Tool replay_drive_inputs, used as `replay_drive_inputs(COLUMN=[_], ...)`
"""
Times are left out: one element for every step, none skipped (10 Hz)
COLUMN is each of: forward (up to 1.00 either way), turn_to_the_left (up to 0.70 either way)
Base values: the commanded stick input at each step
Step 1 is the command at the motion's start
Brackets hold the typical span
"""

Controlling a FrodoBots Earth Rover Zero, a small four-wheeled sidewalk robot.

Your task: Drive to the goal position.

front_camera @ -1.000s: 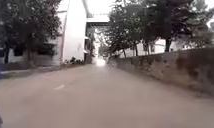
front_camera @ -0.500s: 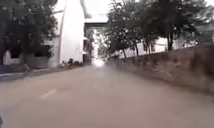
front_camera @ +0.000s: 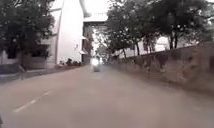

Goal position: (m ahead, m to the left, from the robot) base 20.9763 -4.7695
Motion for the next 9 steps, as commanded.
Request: replay_drive_inputs(forward=[1.00, 1.00, 1.00, 1.00, 1.00, 1.00, 1.00, 1.00, 1.00], turn_to_the_left=[0.00, 0.00, 0.00, 0.00, 0.00, 0.00, 0.00, 0.00, 0.00])
